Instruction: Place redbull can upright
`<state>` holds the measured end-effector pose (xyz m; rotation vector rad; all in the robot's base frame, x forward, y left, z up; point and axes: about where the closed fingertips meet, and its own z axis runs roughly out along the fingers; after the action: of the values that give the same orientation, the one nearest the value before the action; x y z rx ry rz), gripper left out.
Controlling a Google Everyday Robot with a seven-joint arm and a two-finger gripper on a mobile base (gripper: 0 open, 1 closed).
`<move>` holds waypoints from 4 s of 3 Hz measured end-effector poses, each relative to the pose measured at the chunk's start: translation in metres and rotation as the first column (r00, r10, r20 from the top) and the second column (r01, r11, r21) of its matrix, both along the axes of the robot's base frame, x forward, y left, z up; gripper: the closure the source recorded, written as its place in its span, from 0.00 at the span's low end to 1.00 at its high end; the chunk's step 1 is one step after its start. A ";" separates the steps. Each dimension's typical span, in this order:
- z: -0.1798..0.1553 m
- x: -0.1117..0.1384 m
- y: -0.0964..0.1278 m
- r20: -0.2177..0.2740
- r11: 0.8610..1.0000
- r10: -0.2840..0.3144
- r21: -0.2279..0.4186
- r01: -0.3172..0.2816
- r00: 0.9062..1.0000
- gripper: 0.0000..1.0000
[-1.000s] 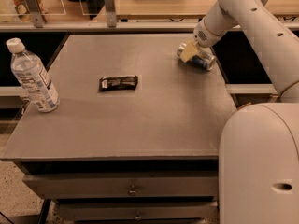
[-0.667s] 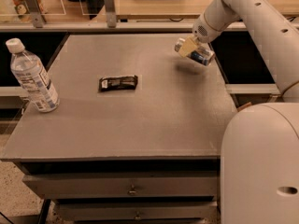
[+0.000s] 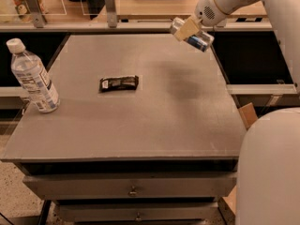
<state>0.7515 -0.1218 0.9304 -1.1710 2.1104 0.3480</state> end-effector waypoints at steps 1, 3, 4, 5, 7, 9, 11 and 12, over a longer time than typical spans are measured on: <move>0.027 -0.016 0.009 0.098 0.982 0.077 0.163 -0.093 0.992 1.00; 0.041 -0.051 -0.018 0.320 0.826 0.074 0.511 -0.238 0.944 1.00; 0.037 -0.067 -0.031 0.400 0.730 0.041 0.614 -0.301 0.916 1.00; 0.029 -0.075 -0.039 0.436 0.656 0.011 0.676 -0.336 0.900 1.00; 0.007 -0.077 -0.043 0.443 0.595 -0.014 0.724 -0.348 0.897 1.00; -0.015 -0.071 -0.048 0.413 0.585 -0.030 0.746 -0.319 0.910 1.00; -0.031 -0.066 -0.057 0.383 0.596 -0.052 0.753 -0.279 0.922 0.59; -0.039 -0.064 -0.064 0.365 0.596 -0.068 0.761 -0.255 0.929 0.35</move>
Offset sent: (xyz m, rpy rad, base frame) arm -0.0765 -0.0240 0.0646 0.6608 -0.3552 0.2069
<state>0.6873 -0.1861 0.8916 -0.7028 1.2863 0.9485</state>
